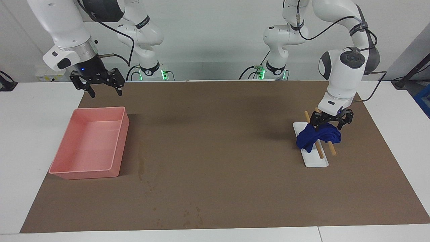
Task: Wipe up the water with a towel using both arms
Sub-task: 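Grasp the blue cloth on the white tray with the left gripper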
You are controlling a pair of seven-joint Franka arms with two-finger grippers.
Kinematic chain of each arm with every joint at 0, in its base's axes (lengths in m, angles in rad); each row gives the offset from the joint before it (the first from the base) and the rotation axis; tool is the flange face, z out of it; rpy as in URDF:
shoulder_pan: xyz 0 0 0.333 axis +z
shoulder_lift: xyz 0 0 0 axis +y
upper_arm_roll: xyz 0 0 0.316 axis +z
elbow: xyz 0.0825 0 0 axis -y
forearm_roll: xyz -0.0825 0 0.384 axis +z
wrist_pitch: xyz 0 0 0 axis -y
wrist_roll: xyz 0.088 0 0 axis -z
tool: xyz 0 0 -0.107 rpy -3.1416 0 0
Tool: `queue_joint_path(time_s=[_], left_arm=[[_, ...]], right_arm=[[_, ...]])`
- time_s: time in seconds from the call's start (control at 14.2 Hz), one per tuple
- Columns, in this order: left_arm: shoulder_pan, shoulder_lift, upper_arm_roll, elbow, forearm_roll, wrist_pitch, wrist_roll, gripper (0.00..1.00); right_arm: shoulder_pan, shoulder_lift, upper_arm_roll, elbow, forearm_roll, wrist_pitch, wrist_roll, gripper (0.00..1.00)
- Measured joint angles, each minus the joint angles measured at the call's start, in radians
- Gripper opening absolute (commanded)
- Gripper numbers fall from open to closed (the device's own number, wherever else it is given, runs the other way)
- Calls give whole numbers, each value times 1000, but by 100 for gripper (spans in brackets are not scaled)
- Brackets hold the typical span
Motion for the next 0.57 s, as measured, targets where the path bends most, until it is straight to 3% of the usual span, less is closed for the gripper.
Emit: queue_joint_path(time_s=[0.07, 0.21, 0.35, 0.57], left_arm=[[1, 0, 0, -11, 0, 5, -11, 99], [1, -1, 0, -21, 0, 19, -35, 81], [1, -2, 0, -23, 1, 25, -44, 41], [5, -13, 0, -23, 2, 29, -46, 4]], right_arm=[[0, 0, 0, 0, 0, 0, 0, 100], [0, 0, 0, 0, 0, 0, 0, 100], [0, 0, 0, 0, 0, 0, 0, 100], [0, 0, 0, 0, 0, 0, 0, 100]])
